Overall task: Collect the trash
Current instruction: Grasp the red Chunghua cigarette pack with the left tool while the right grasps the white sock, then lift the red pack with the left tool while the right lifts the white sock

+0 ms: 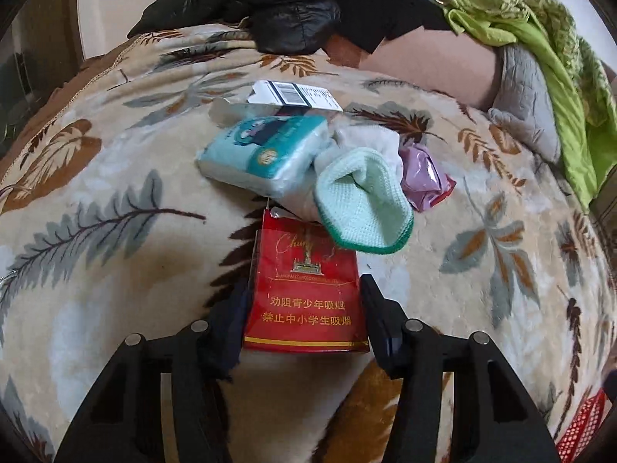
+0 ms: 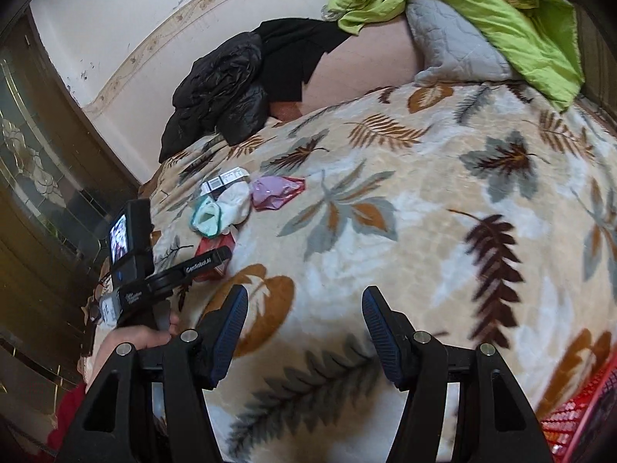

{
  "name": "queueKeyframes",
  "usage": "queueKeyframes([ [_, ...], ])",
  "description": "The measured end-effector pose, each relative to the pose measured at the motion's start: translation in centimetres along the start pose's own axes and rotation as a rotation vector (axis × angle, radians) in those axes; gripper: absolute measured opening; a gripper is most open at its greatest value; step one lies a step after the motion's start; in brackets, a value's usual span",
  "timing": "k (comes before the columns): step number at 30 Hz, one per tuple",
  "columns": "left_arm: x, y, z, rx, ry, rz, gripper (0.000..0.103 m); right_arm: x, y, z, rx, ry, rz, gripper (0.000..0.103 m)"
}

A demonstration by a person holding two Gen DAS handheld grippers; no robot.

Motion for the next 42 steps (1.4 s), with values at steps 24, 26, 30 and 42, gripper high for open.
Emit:
queueKeyframes([
  [24, -1.3, 4.6, -7.4, 0.006, 0.058, 0.052, 0.053, 4.0, -21.3, -8.3, 0.094, -0.063, -0.233, 0.053],
  [26, -1.3, 4.8, -7.3, -0.005, 0.06, 0.058, 0.053, 3.6, -21.2, -8.5, 0.079, -0.021, -0.221, 0.03],
  [30, -1.0, 5.3, -6.4, -0.008, 0.025, 0.086, 0.053, 3.2, -18.2, -8.3, 0.054, 0.058, -0.157, 0.022],
  [42, -1.0, 6.2, -2.2, 0.033, -0.119, 0.169, 0.053, 1.7, -9.1, -5.0, -0.042, 0.161, 0.0, 0.022],
])
Point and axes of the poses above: each gripper's, at about its wrist camera, not at the fingertips, and y roughly against the way its jaws point, z to its right, x to its top, the point moved 7 cm from there along -y, roughly the way its jaws point
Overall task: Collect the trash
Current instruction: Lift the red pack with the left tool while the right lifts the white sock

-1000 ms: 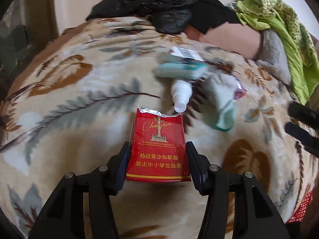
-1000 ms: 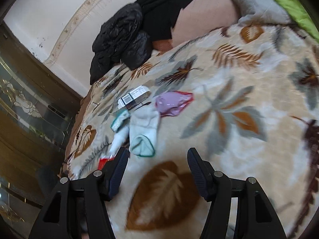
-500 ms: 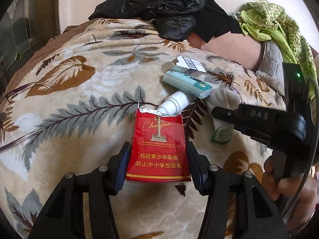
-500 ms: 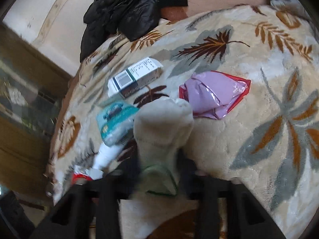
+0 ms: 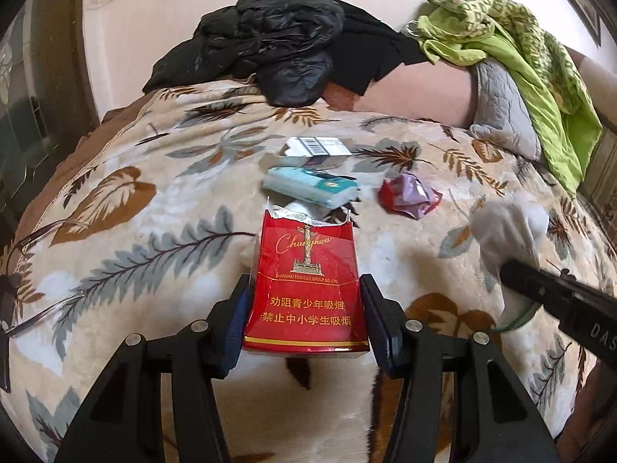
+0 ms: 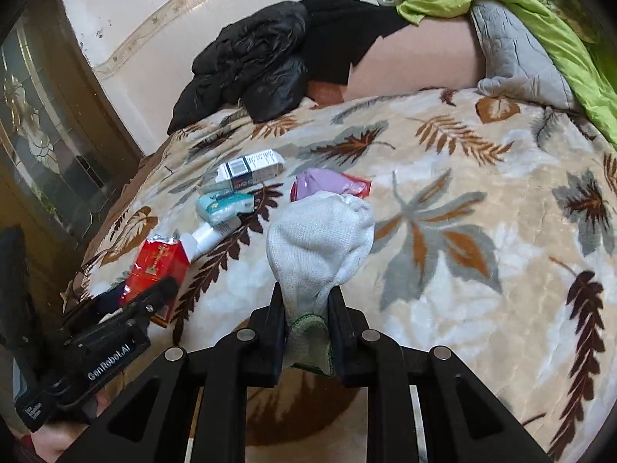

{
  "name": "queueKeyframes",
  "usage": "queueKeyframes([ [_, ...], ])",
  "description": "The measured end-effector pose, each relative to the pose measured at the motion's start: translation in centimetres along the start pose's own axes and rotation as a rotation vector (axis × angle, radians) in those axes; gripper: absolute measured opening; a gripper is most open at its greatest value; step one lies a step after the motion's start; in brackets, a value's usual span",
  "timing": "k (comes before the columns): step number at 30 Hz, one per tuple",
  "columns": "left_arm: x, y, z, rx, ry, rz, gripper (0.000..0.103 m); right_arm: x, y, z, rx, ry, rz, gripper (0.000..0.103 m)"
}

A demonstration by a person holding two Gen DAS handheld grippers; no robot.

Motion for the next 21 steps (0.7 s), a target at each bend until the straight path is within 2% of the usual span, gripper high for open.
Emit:
queueKeyframes([
  [6, -0.1, 0.1, 2.0, 0.032, -0.068, 0.025, 0.053, 0.8, 0.6, 1.3, -0.01, -0.002, 0.026, 0.022],
  [21, 0.1, -0.1, 2.7, 0.055, -0.112, 0.043, 0.053, 1.2, 0.2, 0.4, 0.007, 0.025, 0.032, 0.022],
])
Point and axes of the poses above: each gripper's, at about its wrist camera, not at the fingertips, and y roughly against the way its jaws point, z to its right, x to its top, the point moved 7 cm from there along -y, roughly the way its jaws point
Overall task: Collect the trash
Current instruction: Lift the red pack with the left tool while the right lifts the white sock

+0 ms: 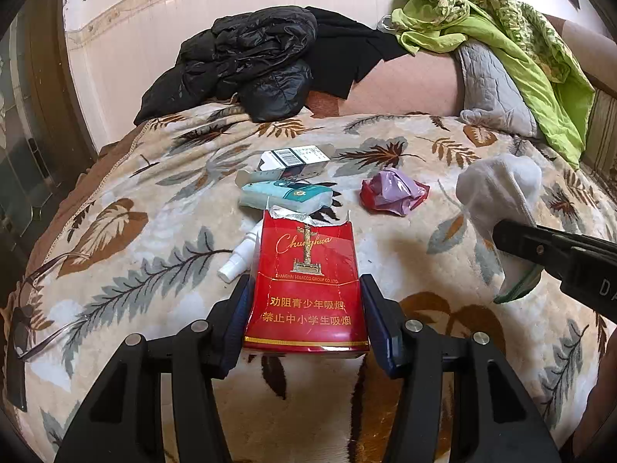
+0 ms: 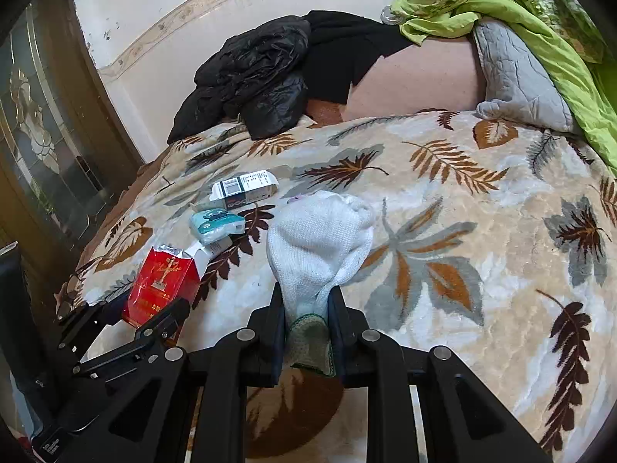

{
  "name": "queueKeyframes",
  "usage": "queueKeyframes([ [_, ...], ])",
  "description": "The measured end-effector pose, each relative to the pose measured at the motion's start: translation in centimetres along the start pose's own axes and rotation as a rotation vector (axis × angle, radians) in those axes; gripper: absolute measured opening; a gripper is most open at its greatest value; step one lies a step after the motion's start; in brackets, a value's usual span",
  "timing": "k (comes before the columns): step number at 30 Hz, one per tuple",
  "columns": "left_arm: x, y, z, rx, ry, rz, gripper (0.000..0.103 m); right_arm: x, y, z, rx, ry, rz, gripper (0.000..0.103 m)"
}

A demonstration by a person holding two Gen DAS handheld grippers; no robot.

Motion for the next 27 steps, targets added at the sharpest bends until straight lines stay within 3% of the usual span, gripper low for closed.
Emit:
queueKeyframes([
  [27, 0.49, 0.87, -0.1, 0.02, -0.018, 0.04, 0.053, 0.09, 0.02, -0.38, 0.007, 0.015, 0.006, 0.022],
])
Point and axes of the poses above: each gripper's, at about its wrist camera, not at the fingertips, and y roughly against the way its jaws point, z to its right, x to its top, the point moved 7 cm from there along -y, roughly the way its jaws point
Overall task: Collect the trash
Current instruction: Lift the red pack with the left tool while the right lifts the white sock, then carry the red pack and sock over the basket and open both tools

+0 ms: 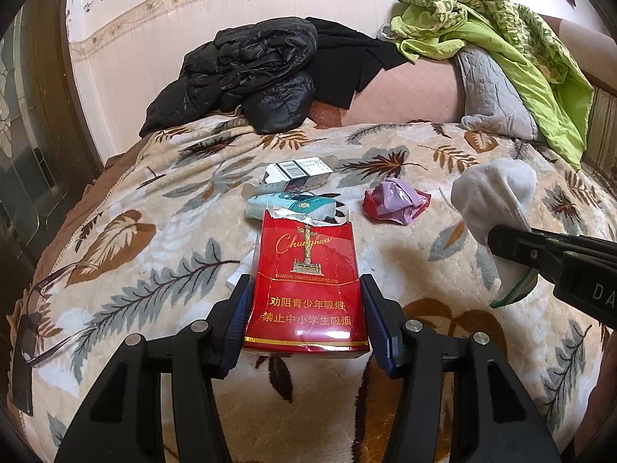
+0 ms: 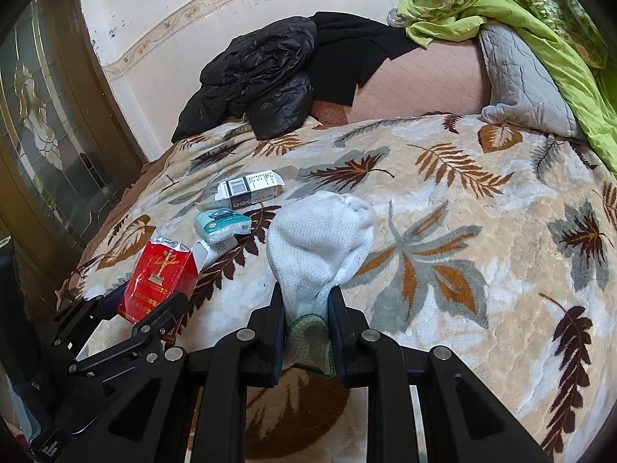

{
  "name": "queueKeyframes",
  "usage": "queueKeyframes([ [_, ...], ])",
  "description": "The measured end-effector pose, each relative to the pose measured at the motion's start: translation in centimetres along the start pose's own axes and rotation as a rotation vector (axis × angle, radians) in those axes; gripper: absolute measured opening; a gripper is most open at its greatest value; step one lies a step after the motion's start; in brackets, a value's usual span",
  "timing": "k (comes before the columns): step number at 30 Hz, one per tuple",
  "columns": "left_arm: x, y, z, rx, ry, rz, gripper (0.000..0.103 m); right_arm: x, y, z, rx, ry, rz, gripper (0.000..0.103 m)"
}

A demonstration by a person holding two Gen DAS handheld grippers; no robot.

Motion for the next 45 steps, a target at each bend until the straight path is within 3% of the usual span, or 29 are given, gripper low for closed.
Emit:
queueKeyframes([
  [14, 0.2, 0.3, 0.7, -0.023, 0.006, 0.007, 0.053, 0.2, 0.6, 0.3, -0.001, -0.025, 0.015, 0.022],
  [18, 0.5, 1.3, 1.6, -0.075, 0.015, 0.019, 0.053, 0.2, 2.6, 1.1, 0.015, -0.081, 0.036, 0.022],
  [24, 0.7, 4.3, 4.3, -0.201, -0.005, 0.056, 0.053, -2.3, 9.3, 2.6, 0.058, -0.147, 0.077, 0.022],
  [29, -0.1, 7.1, 9.3, -0.307, -0.06, 0.049, 0.053, -4.3, 16.1, 5.8, 0.014, -0.169, 0.123, 0.022],
  [35, -0.7, 12.1, 16.8, -0.498, -0.129, 0.049, 0.053, -7.6, 24.4, 12.8, -0.103, -0.277, 0.175, 0.022],
  [41, -2.0, 17.2, 25.9, -0.675, -0.305, 0.042, 0.053, -12.9, 31.1, 20.6, -0.253, -0.421, 0.187, 0.022],
  [45, -3.7, 19.4, 32.2, -0.811, -0.396, -0.025, 0.053, -16.0, 33.5, 24.7, -0.31, -0.526, 0.179, 0.022],
])
Point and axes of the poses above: each gripper's, at about its wrist camera, not at the fingertips, and y roughly against the way its jaws point, z to its right, x to its top, the point moved 7 cm from there along -y, roughly the way its jaws point
